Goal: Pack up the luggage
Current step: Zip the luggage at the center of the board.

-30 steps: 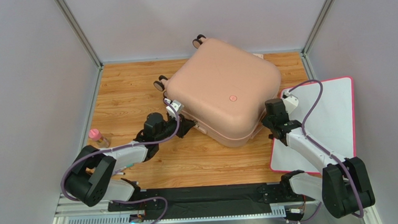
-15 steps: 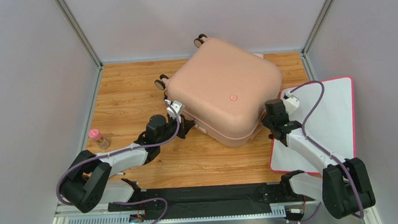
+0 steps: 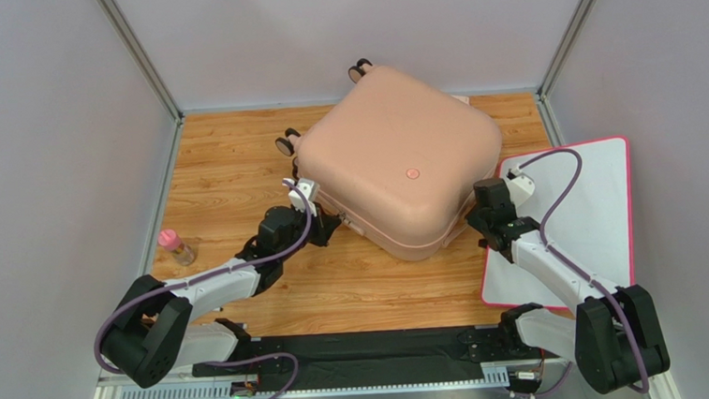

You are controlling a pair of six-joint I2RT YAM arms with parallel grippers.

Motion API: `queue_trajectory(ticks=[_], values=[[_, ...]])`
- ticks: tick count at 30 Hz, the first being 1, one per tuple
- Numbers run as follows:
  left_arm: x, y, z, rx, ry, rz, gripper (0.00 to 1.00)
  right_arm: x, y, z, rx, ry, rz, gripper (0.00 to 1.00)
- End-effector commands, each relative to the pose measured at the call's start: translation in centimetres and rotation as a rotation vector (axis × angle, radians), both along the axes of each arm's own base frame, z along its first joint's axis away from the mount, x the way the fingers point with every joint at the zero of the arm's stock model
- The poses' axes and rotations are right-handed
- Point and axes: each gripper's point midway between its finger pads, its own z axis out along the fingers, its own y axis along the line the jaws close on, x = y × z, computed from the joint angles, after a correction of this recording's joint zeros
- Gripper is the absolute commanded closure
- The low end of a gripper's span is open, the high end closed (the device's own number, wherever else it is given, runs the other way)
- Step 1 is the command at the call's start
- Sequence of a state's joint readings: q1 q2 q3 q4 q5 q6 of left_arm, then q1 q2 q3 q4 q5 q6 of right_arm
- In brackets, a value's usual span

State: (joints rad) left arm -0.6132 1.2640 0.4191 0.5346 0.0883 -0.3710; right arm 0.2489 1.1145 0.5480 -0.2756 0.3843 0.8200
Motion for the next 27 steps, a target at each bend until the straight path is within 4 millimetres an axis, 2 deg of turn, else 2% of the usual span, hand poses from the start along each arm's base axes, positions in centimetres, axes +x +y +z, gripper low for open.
queue_trajectory(ticks=[1, 12, 21, 27], values=[[4.0, 6.1, 0.5, 0.037, -0.031, 0.305, 1.0, -3.5, -3.4, -3.1, -0.117, 0.16, -0.091, 1.0], [5.5, 8.3, 1.2, 0.006, -0.035, 0.388, 1.0, -3.7, -4.0, -3.2, -0.138, 0.171, -0.13, 1.0], [6.9, 11.3, 0.9, 0.003, -0.017, 0.483, 1.0, -3.9, -4.4, -3.3, -0.148, 0.181, -0.15, 1.0], [7.3, 12.5, 0.5, 0.003, -0.007, 0.515, 1.0, -3.9, -4.5, -3.4, -0.156, 0.19, -0.158, 1.0]])
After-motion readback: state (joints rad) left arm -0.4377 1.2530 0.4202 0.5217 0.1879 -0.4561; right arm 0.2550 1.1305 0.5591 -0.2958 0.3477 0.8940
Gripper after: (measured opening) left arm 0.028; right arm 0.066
